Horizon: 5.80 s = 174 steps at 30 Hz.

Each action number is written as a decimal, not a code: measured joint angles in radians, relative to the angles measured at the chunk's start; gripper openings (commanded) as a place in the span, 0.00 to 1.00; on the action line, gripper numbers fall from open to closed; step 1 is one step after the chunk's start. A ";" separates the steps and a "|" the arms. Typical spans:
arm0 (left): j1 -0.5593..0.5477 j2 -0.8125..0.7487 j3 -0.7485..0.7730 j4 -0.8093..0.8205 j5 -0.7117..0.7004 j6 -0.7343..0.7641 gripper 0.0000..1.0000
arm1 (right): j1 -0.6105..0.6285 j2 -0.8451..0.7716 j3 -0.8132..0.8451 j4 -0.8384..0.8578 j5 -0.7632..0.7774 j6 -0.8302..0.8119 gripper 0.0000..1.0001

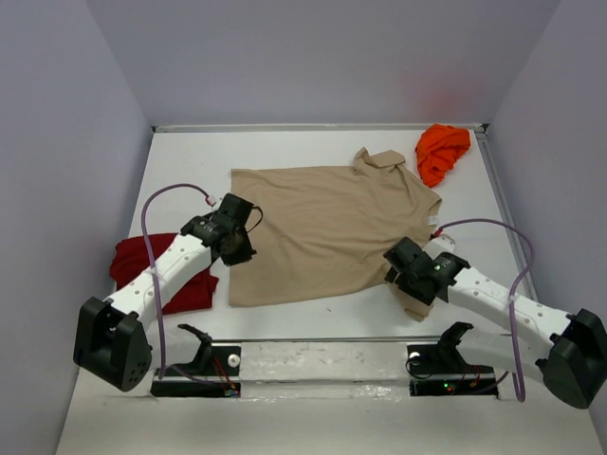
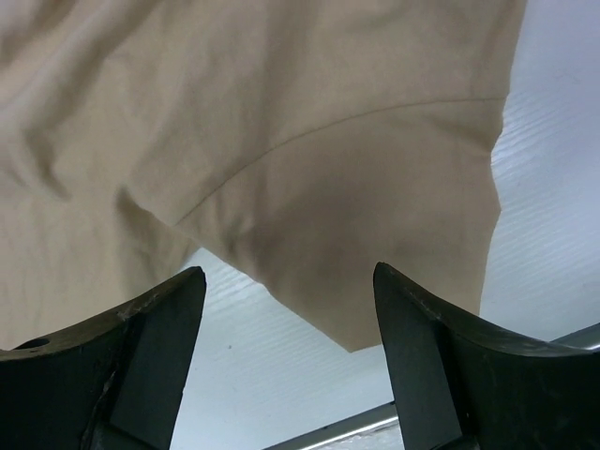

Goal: Fold and stack the t-shirts
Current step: Flatten out the tshirt

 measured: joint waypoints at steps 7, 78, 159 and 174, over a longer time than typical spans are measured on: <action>0.000 0.006 0.033 -0.027 -0.030 -0.005 0.10 | 0.000 -0.091 0.050 -0.023 0.109 -0.037 0.80; 0.014 0.422 0.561 0.095 -0.042 0.199 0.20 | -0.305 0.497 0.549 0.343 -0.227 -0.787 0.82; 0.325 1.102 1.219 -0.015 0.181 0.217 0.15 | -0.616 1.435 1.832 0.029 -0.351 -1.122 0.77; 0.325 1.102 1.219 -0.013 0.204 0.217 0.16 | -0.663 1.504 1.824 0.053 -0.534 -1.089 0.65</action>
